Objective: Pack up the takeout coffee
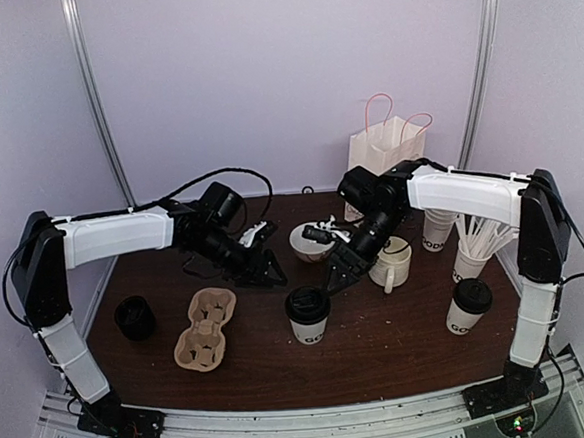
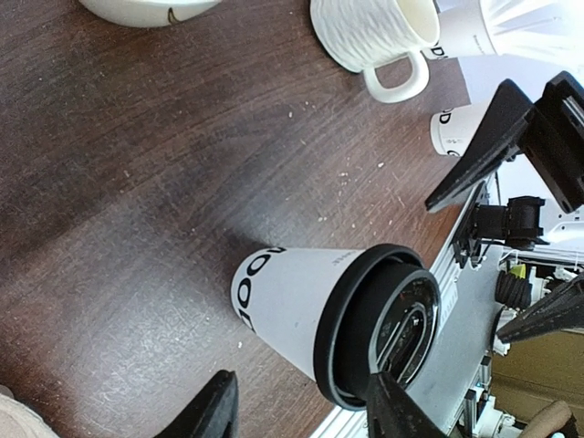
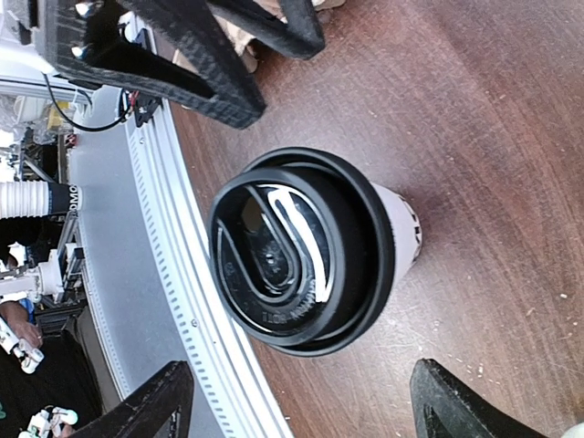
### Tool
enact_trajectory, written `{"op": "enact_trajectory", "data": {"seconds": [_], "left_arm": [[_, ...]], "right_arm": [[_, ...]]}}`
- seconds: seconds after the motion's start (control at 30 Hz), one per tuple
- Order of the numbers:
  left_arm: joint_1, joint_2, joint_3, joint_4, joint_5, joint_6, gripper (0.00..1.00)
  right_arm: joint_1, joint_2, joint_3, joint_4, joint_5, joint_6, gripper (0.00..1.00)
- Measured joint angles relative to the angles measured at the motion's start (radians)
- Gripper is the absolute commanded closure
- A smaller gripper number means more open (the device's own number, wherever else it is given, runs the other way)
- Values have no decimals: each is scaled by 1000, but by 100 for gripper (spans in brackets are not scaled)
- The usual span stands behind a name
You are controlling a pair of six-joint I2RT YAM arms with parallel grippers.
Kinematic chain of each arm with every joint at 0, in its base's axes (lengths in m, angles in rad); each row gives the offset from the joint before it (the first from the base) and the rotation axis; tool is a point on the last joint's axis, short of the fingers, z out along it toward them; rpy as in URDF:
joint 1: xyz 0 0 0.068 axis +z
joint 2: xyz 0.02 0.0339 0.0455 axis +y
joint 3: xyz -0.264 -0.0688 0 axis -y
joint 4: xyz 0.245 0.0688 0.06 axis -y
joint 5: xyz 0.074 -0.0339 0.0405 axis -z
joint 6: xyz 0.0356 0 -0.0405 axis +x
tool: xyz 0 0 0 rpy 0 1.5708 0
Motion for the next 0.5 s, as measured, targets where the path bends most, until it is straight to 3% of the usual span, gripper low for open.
{"op": "enact_trajectory", "data": {"seconds": [0.3,0.5], "left_arm": [[0,41,17,57,65,-40,51],[0,69,17,92,105,-63,56]], "right_arm": [[25,0,0,3,89,-1,15],[31,8,3,8,122,5,22]]}}
